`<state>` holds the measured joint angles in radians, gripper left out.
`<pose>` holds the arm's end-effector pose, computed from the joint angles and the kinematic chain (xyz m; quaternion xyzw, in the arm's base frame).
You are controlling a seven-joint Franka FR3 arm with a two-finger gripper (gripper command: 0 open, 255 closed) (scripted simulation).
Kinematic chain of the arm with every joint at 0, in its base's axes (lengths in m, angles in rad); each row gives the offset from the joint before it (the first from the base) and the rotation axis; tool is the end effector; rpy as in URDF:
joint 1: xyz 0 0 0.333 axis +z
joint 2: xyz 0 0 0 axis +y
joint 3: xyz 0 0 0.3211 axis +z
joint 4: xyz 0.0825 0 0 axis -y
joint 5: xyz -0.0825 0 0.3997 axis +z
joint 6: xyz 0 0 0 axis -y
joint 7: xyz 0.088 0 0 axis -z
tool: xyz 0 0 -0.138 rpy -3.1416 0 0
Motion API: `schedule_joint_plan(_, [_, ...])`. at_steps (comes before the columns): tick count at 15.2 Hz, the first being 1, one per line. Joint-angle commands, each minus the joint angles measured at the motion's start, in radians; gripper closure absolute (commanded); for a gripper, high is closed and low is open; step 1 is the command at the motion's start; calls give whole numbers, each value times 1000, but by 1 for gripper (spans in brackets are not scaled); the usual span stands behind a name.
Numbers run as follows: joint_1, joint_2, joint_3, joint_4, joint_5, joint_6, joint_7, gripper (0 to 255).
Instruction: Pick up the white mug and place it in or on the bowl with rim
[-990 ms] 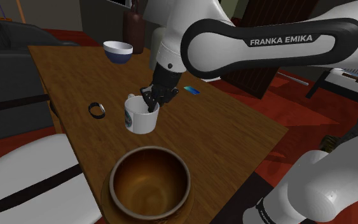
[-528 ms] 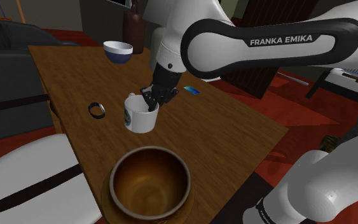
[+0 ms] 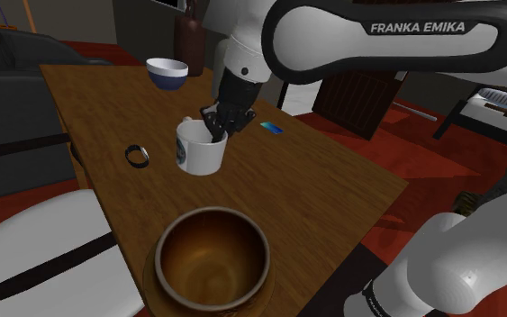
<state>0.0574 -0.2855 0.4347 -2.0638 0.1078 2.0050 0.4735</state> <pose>0.4459 0.2678 0.5329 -0.9948 0.0101 -0.0938 0.0390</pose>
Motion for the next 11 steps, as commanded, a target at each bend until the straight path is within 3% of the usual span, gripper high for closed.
schedule_joint_plan(1, [-1,-1,-2,25,-1,-26,0,255])
schedule_joint_plan(11, [-7,11,-8,171,-10,-161,5,255])
